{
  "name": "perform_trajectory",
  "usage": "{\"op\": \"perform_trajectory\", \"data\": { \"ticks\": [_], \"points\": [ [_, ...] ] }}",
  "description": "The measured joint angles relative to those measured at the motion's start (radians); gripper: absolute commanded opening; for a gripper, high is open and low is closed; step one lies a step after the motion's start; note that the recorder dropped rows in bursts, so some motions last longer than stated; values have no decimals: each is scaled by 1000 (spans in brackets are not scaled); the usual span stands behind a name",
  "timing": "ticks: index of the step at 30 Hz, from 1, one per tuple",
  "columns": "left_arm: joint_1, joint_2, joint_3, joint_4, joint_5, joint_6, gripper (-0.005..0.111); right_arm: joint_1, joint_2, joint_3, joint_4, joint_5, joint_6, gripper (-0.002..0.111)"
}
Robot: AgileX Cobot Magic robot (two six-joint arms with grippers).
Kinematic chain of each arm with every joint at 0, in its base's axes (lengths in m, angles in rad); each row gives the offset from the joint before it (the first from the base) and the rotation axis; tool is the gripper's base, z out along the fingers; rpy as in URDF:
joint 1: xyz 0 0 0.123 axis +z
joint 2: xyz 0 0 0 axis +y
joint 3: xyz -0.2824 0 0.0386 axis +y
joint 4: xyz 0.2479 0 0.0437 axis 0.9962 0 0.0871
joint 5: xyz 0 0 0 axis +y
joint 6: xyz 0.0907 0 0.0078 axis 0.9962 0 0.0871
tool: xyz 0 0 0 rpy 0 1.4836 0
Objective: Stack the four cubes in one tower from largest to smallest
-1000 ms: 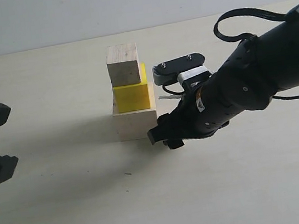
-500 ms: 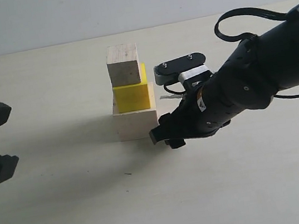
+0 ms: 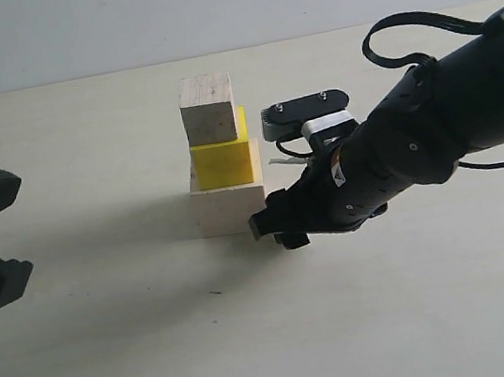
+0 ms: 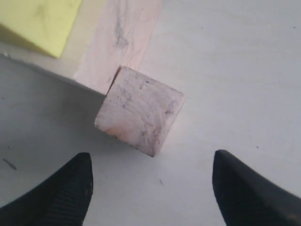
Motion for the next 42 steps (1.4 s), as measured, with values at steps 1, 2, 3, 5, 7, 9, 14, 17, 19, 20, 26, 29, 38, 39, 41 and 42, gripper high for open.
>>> {"op": "perform_trajectory", "data": {
  "ticks": [1, 2, 3, 5, 7, 9, 14, 17, 19, 20, 26, 29, 38, 39, 41, 42],
  "points": [
    [0, 0, 0, 0, 0, 0, 0, 0, 0, 0, 0, 0, -12, 68],
    [0, 0, 0, 0, 0, 0, 0, 0, 0, 0, 0, 4, -34, 68],
    [0, 0, 0, 0, 0, 0, 0, 0, 0, 0, 0, 8, -57, 68],
    [0, 0, 0, 0, 0, 0, 0, 0, 0, 0, 0, 18, -115, 68],
    [0, 0, 0, 0, 0, 0, 0, 0, 0, 0, 0, 25, -155, 68],
    [0, 0, 0, 0, 0, 0, 0, 0, 0, -16, 0, 48, -184, 67],
    [0, 0, 0, 0, 0, 0, 0, 0, -3, -103, 0, 214, -209, 61],
    [0, 0, 0, 2, 0, 0, 0, 0, -24, -159, -6, 326, -211, 61],
    [0, 0, 0, 2, 0, 0, 0, 0, -48, -192, -17, 390, -213, 61],
    [0, 0, 0, 2, 0, 0, 0, 0, -63, -205, -19, 423, -215, 60],
    [0, 0, 0, 2, 0, 0, 0, 0, -157, -228, -47, 604, -283, 27],
    [0, 0, 0, 2, 0, 0, 0, 0, -189, -228, -91, 681, -313, 4],
    [0, 0, 0, -8, 16, 0, 0, 0, -214, -229, -124, 709, -370, 0],
    [0, 0, 0, -11, 19, 0, 0, 0, -214, -232, -129, 711, -381, 0],
    [0, 0, 0, -22, 23, 0, 0, 0, -214, -253, -133, 722, -420, 0],
    [0, 0, 0, -26, 25, 0, 0, 0, -214, -269, -135, 728, -443, 0]
  ]
}}
